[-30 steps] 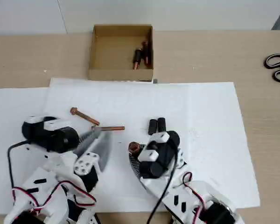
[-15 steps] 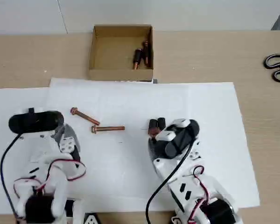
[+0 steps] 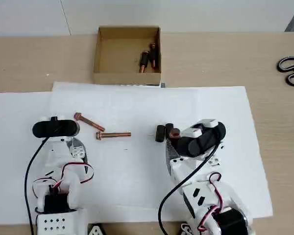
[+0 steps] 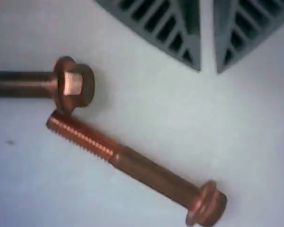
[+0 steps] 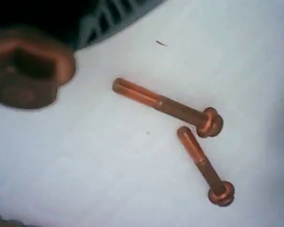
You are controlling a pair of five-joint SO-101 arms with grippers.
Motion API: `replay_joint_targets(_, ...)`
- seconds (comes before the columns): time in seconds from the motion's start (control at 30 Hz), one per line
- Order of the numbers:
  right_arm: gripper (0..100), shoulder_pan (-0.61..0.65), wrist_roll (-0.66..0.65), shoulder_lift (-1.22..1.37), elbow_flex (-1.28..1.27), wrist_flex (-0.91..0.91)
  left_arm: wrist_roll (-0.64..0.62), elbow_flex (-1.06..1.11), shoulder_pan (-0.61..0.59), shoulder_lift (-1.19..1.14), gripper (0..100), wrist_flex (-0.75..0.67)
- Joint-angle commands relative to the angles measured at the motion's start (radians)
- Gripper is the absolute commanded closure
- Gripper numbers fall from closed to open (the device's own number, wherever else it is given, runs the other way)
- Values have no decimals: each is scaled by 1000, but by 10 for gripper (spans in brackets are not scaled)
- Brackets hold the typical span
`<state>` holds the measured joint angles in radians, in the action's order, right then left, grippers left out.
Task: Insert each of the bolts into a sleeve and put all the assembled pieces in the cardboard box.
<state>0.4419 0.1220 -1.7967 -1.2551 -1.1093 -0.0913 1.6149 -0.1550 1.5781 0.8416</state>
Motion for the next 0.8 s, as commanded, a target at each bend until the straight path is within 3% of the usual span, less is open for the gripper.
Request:
replay_joint_targets(0.0,996,-8,9,2,37,62,3,-2,2,8,994,-25)
replay_joint_targets(0.17,996,-8,6,107,77,151,3,-2,2,8,994,-25)
replay_joint_targets(0.77,996,-10,5,1050,562,641,2,-4,2,8,994,-25)
